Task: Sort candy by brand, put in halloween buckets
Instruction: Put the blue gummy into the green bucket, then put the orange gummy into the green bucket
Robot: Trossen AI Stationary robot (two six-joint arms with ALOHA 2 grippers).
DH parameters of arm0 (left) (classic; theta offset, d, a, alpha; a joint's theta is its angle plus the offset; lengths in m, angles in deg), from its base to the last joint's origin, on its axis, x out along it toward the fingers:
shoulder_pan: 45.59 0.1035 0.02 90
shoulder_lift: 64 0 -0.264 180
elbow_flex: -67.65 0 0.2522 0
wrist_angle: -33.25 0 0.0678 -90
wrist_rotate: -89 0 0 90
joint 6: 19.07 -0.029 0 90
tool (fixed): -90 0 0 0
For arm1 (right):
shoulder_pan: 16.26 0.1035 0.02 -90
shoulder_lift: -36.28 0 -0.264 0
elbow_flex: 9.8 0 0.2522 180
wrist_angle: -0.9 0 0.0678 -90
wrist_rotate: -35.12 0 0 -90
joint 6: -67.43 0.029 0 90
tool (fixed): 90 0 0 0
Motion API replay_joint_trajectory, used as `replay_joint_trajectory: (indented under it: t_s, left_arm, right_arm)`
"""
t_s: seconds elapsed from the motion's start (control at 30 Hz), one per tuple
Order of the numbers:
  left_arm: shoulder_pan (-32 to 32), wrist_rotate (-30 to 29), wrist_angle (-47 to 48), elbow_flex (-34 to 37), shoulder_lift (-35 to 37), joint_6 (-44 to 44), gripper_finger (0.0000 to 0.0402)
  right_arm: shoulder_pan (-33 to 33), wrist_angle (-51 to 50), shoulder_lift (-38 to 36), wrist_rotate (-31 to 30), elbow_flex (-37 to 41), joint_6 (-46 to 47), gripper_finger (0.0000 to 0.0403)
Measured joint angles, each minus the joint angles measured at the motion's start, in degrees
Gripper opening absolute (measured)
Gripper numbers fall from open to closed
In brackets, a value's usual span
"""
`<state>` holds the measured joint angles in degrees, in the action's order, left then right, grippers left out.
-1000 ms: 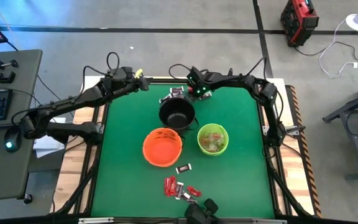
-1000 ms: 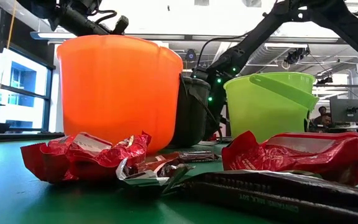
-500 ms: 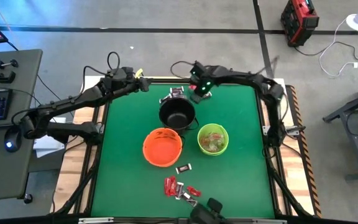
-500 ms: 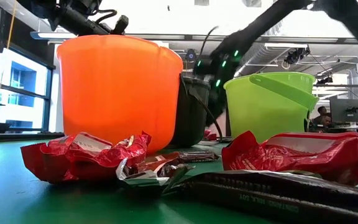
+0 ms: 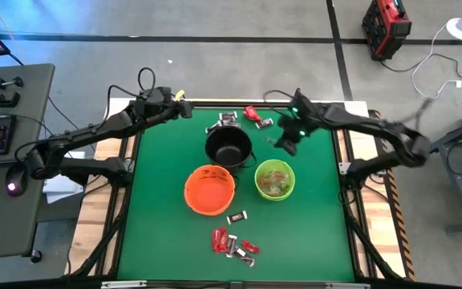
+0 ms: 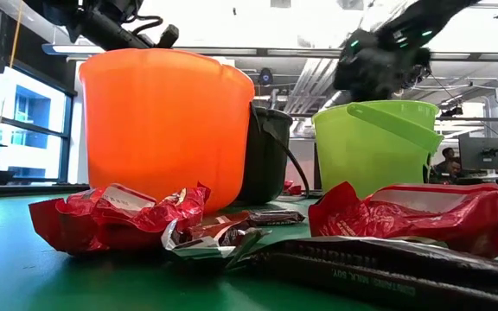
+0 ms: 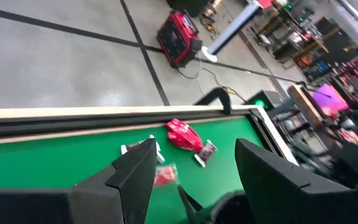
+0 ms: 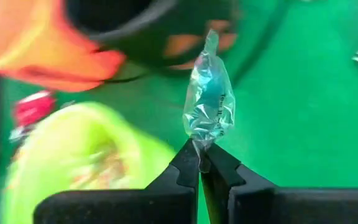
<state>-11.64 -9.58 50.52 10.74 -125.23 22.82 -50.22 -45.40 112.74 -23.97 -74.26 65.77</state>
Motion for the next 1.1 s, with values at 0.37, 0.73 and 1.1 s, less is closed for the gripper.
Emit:
replay_joint_trajectory:
  t_s: [0.37,0.73,1.1]
  left_arm:
    - [0.0,-3.7,0.2,0.0,0.0,2.9,0.0207]
    - [0.2,-5.5,0.0,0.0,0.0,0.9,0.0207]
    - [0.5,0.9,0.1,0.0,0.0,-6.6,0.0207]
  right_arm:
    - [11.7,4.6,-21.5,6.1,11.7,-1.7,0.0000]
    - [19.6,4.3,-18.2,-7.9,12.3,9.7,0.0022]
    - [20.6,-3.4,-10.0,-12.1,1.0,4.9,0.0221]
